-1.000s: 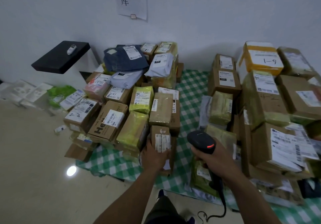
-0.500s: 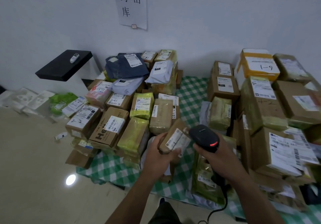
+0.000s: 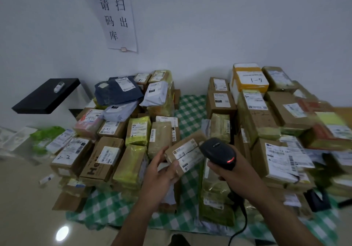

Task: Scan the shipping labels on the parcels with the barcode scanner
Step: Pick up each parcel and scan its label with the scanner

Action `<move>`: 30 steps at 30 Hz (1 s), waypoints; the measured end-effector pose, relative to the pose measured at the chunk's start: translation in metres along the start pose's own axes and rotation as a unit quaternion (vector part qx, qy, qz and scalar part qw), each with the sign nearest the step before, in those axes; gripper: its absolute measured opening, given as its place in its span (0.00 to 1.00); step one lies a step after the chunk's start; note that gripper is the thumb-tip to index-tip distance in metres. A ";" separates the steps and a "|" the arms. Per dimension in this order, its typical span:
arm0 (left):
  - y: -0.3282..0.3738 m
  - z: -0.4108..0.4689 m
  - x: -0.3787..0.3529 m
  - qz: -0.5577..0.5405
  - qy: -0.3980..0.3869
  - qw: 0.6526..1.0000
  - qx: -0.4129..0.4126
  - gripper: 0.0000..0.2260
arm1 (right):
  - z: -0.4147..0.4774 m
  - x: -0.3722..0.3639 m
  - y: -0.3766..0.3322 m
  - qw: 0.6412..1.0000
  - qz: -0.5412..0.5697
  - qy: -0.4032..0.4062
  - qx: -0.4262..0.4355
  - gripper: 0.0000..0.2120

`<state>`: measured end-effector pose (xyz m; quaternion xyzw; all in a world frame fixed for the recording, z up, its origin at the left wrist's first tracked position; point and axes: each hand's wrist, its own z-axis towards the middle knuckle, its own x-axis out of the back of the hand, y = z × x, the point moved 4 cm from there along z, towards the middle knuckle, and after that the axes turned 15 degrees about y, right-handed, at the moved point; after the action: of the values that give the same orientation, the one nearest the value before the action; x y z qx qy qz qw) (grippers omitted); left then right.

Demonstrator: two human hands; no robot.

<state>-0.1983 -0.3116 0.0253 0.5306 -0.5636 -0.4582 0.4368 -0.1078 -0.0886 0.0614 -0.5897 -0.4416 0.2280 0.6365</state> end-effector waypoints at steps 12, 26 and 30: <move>0.016 0.052 -0.037 0.060 0.094 0.990 -0.084 0.24 | -0.002 0.013 -0.022 0.997 -0.072 -0.002 0.008 0.23; 0.012 0.078 -0.042 0.076 0.100 0.986 -0.110 0.23 | 0.001 0.012 -0.030 0.993 -0.113 -0.027 0.030 0.27; 0.013 0.079 -0.040 0.070 0.101 0.988 -0.099 0.23 | 0.002 0.013 -0.031 0.993 -0.108 -0.037 0.028 0.27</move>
<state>-0.2758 -0.2673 0.0223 0.4879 -0.5044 -0.4243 0.5723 -0.1104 -0.0834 0.0948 -0.5113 -0.5200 0.1919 0.6568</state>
